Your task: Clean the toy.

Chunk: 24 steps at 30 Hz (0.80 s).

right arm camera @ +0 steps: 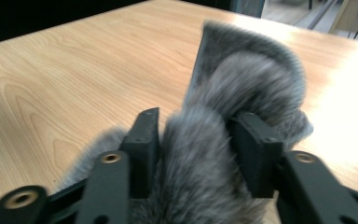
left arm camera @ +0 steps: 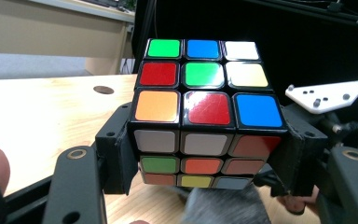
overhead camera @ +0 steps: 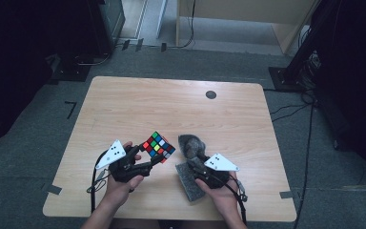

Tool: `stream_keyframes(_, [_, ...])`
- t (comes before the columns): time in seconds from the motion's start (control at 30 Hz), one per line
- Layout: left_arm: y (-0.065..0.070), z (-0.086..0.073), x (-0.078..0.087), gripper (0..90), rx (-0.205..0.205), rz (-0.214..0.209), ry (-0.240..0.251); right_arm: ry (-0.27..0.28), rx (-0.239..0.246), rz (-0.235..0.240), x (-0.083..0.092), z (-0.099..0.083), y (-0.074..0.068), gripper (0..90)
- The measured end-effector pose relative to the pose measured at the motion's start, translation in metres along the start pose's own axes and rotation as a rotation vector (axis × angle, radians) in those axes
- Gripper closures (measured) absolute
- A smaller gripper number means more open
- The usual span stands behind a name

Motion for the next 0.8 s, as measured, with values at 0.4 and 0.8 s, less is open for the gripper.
stream_keyframes(0.4, [0.001,0.002,-0.001,34.1,0.018,0.013,-0.010,0.145,0.132,0.095,0.009,0.039,-0.041,34.4])
stream_keyframes(0.8, [0.019,-0.003,-0.008,34.1,0.028,-0.022,-0.049,0.230,0.247,0.095,0.005,0.048,-0.065,24.0])
Point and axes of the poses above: each handheld gripper's, and its own axes: x roughly backward along the jaws, z roughly out of its top, y roughly to its right, the point moved 10 cm from there along -x, roughly forward along the jaws, and after that the axes turned 8 degrees about z, right-handed, at the moved point
